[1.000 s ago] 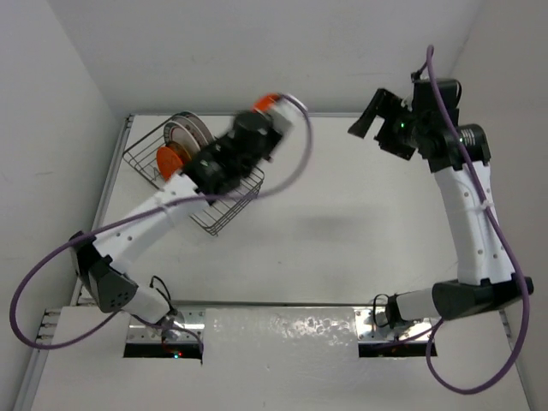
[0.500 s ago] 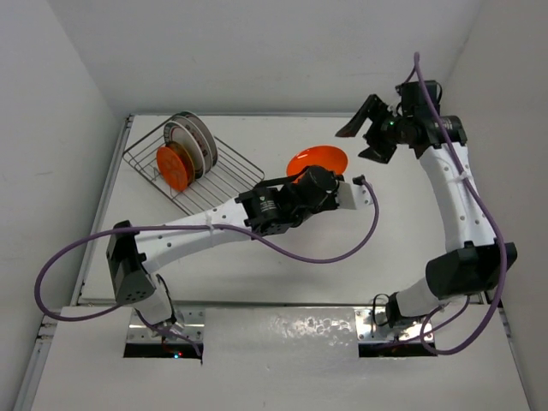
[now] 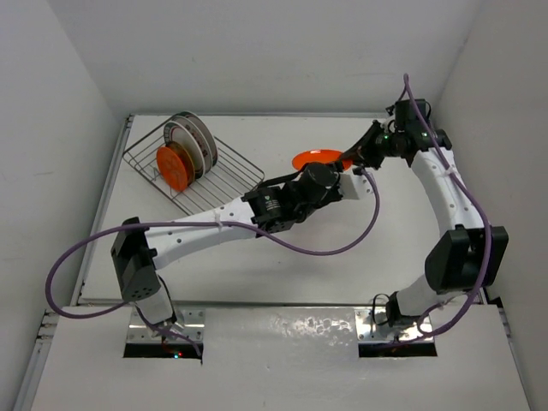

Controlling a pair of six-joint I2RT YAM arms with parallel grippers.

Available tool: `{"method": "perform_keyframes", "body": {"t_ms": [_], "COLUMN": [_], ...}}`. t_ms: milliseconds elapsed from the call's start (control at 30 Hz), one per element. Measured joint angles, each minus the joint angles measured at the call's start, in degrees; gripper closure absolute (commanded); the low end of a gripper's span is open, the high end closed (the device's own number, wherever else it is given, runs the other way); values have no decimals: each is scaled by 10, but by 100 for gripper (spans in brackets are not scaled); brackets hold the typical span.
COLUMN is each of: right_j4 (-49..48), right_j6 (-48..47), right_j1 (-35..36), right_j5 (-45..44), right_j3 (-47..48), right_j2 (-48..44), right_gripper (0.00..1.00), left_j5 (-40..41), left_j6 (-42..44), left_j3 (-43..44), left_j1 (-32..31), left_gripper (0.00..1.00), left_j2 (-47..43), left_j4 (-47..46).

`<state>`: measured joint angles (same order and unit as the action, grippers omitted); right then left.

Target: Unload the plates from the dish rack

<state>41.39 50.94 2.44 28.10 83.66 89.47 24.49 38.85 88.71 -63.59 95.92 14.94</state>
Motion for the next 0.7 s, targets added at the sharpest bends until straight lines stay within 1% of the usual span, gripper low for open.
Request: {"method": "perform_keyframes", "body": {"t_ms": [33, 67, 167, 267, 400, 500, 567, 633, 700], "right_j4": [-11, -19, -53, -130, -216, -292, -344, -378, -401], "right_j6": [12, 20, 35, 47, 50, 52, 59, 61, 60], "right_j1": [-5, -12, -48, -96, -138, -143, -140, -138, -138], "right_j5": [3, 6, -1, -36, -114, -182, -216, -247, -273], "right_j3": [-12, -19, -27, -57, -107, -148, -181, -199, -200], "right_j2": [2, 4, 14, 26, 70, 119, 146, 173, 204], "right_gripper": [100, 100, 100, 100, 100, 100, 100, 100, 100], "left_j5": [0, 1, 14, 22, 25, 20, 11, 8, 4], "left_j6": [-5, -17, -68, -135, -228, -320, -398, -450, -502], "left_j3": [-3, -6, -8, -19, -96, -140, -143, -138, -115], "left_j1": [5, 8, 22, 41, 61, 88, 123, 184, 252], "left_gripper": [4, 0, 0, 0, 0, 0, 0, 0, 0], "left_j2": [0, 0, 0, -4, -45, -80, -95, -112, -119], "left_j4": [-9, -20, -32, -31, -11, 32, 78, 107, 150]}}
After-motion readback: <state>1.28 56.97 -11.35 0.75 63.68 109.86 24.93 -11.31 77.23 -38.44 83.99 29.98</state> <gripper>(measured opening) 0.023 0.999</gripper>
